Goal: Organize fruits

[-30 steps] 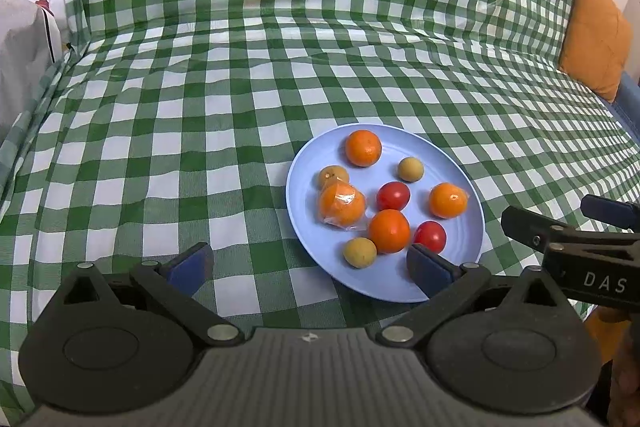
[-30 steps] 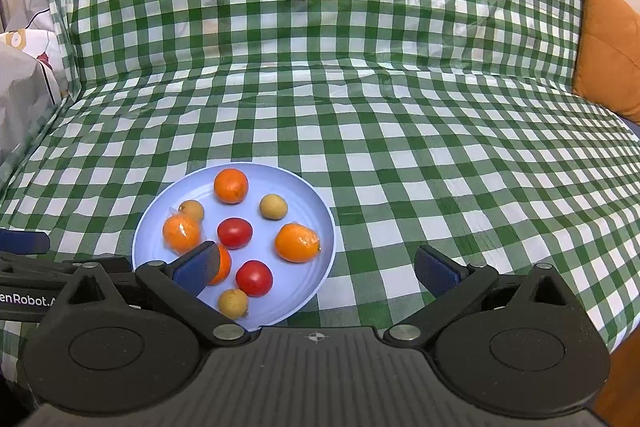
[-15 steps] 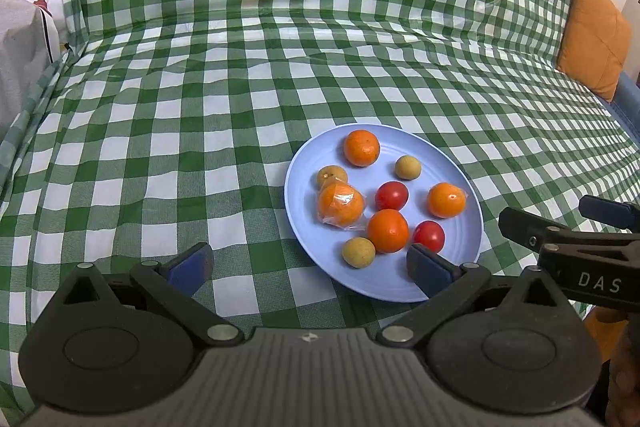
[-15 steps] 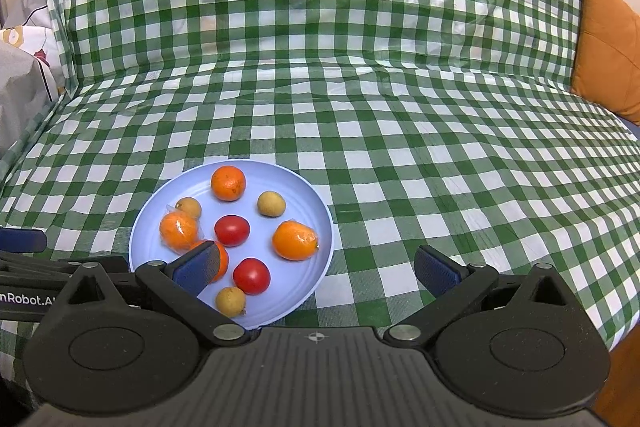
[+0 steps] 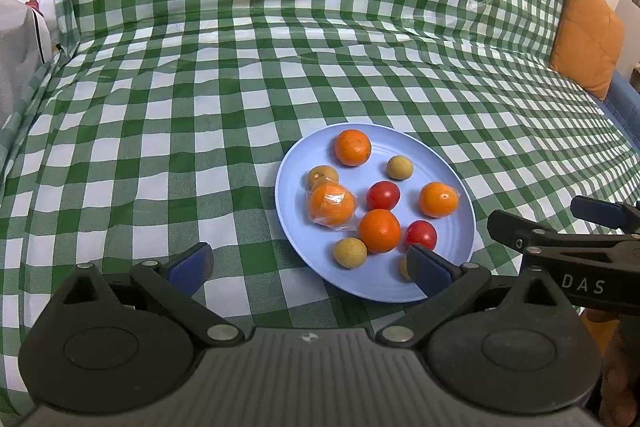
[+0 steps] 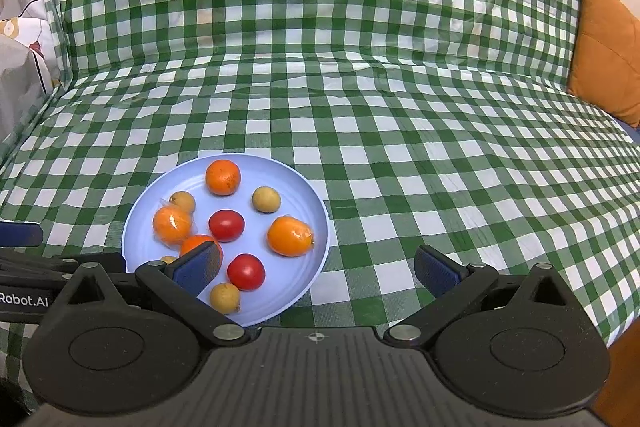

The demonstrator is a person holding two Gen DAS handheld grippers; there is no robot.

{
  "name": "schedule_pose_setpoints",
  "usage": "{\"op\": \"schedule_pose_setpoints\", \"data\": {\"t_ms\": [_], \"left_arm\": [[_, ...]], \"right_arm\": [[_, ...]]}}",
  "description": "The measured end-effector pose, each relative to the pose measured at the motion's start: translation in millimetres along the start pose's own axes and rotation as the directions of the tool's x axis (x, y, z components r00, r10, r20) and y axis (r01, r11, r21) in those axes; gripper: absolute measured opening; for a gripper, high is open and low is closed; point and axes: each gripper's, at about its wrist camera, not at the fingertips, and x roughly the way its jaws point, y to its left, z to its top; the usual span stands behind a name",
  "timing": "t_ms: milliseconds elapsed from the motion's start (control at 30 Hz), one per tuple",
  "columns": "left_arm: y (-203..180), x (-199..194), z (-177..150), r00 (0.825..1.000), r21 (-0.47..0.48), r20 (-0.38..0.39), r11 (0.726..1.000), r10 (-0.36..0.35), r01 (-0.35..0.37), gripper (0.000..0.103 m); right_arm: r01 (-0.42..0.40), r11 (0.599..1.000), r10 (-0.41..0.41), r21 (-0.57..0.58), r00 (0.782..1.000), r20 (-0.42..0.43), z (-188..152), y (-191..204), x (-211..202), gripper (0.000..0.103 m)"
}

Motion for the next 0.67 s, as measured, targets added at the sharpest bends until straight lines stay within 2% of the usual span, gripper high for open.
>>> {"op": "schedule_pose_setpoints", "data": {"t_ms": [667], "left_arm": [[2.0,4.0,-0.3,1.0,0.028,0.001,1.0,0.0,0.0,0.103]], "right_arm": [[-0.012,1.0,0.012,-0.001,1.0,-0.004,0.8,-3.2,2.2,0.102]]}}
